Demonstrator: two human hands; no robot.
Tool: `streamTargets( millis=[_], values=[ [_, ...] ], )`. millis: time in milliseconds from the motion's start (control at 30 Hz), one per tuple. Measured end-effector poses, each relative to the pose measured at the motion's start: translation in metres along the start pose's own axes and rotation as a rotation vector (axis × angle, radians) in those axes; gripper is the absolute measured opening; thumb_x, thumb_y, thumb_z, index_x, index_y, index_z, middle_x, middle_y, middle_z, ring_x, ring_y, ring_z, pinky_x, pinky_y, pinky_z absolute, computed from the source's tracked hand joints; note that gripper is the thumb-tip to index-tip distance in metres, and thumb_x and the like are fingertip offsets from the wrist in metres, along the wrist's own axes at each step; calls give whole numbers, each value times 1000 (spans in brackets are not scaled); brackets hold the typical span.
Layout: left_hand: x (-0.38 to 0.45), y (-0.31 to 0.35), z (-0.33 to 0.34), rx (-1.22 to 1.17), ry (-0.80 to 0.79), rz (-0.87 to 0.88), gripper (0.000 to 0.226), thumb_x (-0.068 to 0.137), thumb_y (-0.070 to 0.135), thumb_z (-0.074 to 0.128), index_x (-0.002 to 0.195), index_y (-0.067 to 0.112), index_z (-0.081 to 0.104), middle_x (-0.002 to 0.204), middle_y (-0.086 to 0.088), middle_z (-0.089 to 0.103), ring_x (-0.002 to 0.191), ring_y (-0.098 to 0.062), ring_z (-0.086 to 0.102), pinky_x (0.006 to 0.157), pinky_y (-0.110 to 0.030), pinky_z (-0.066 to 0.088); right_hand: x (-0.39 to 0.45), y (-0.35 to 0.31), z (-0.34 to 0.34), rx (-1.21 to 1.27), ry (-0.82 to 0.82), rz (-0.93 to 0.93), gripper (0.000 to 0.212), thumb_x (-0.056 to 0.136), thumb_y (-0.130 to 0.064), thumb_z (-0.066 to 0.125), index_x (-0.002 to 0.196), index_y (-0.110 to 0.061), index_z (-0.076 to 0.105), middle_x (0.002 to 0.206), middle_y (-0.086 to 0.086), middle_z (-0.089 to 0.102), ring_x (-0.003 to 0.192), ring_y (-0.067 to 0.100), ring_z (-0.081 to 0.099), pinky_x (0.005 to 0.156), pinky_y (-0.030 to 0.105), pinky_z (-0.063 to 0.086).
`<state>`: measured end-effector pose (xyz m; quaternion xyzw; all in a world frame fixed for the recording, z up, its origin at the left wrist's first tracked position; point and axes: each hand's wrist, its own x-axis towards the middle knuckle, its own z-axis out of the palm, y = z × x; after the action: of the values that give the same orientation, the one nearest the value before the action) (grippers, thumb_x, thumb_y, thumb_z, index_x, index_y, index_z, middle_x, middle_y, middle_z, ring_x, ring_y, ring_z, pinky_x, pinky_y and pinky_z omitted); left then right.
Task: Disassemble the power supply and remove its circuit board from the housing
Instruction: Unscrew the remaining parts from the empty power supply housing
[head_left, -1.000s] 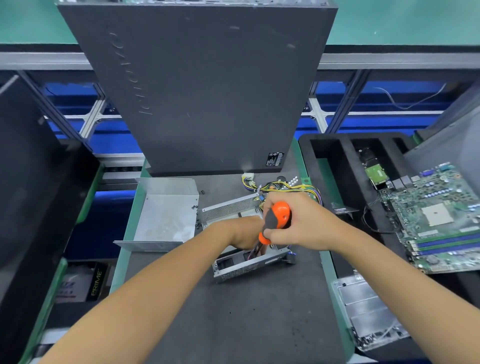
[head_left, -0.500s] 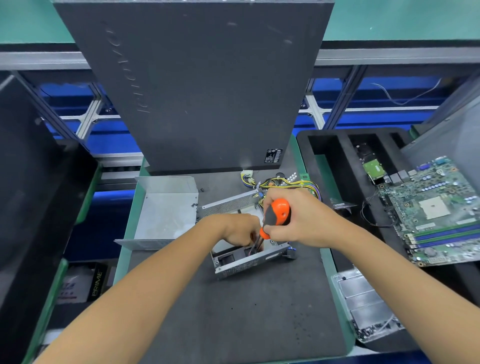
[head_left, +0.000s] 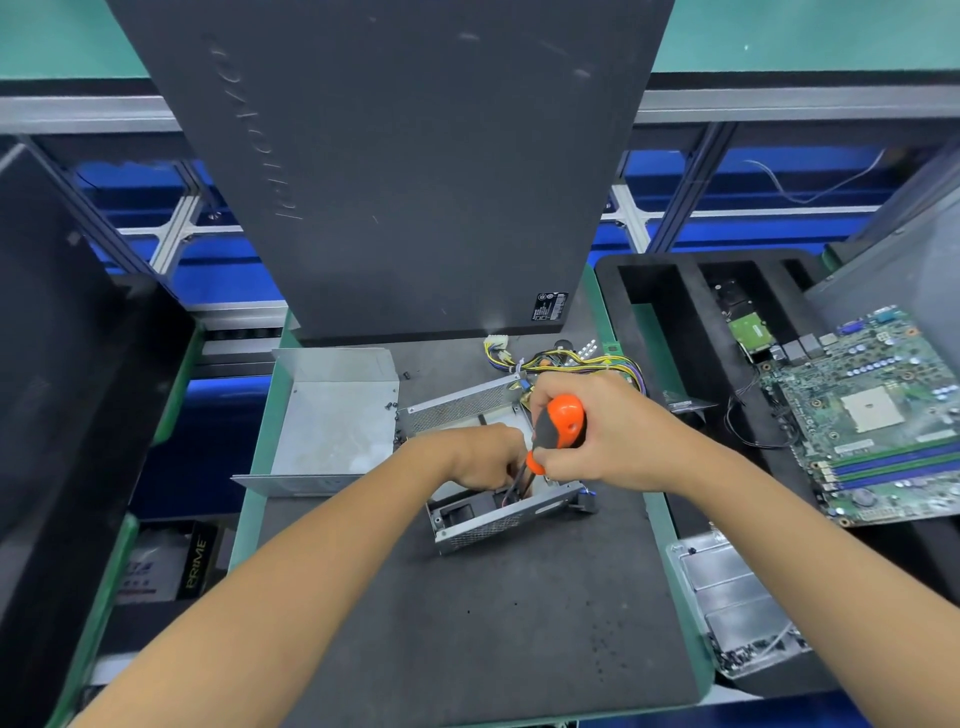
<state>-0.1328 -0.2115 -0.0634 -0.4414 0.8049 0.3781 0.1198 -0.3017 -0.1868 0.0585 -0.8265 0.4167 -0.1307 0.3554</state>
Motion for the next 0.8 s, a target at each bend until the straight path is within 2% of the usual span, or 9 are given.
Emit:
streamTargets(
  millis=[167,267,367,467,633,733,800],
  values=[
    [-2,1,-1,-35,-32,26,23,83,-2,48,96,5,66,98,-15,67,93,-32,60,84,-44,51,-1,1,-1,6,2,-5,21,67,-10,74,77,-15,57,69,-3,59,64,10,47,55,22,38],
    [-2,3,-2,-13,-37,26,21,84,-2,48,97,-1,65,100,-17,66,94,-32,60,84,-44,50,-2,2,0,4,0,4,20,68,-10,75,79,-12,58,62,-10,55,59,6,44,50,17,34],
    [-3,4,-3,-4,-34,25,22,82,-3,48,96,-2,65,99,-18,66,93,-33,60,83,-45,50,-1,-1,1,-14,-2,7,20,69,-11,75,79,-12,58,60,-11,53,58,3,44,50,14,33],
    [-4,6,-4,19,-29,30,19,80,-5,47,94,-6,59,96,-23,62,90,-37,57,82,-49,49,-1,-4,1,-19,-40,11,21,71,-13,76,80,-16,58,58,-21,52,56,0,45,50,11,33],
    [-6,12,-7,32,-26,34,18,82,-6,42,95,-2,54,100,-23,59,92,-37,55,84,-46,47,8,-7,3,-195,-1,69,30,67,-28,77,66,-16,50,61,-5,51,60,11,44,53,27,37],
    [-10,13,-9,17,-26,46,18,81,-7,43,76,9,47,91,-18,56,81,-30,49,72,-36,44,10,-13,4,-230,-27,71,25,68,-31,75,68,-16,55,63,-3,57,65,12,51,57,33,47],
    [-12,13,-11,10,-23,52,22,80,-7,44,73,13,41,83,-13,51,76,-25,43,67,-30,38,10,-17,5,-231,-60,54,20,69,-30,72,73,-17,59,69,-2,62,72,16,55,62,37,50]
  ],
)
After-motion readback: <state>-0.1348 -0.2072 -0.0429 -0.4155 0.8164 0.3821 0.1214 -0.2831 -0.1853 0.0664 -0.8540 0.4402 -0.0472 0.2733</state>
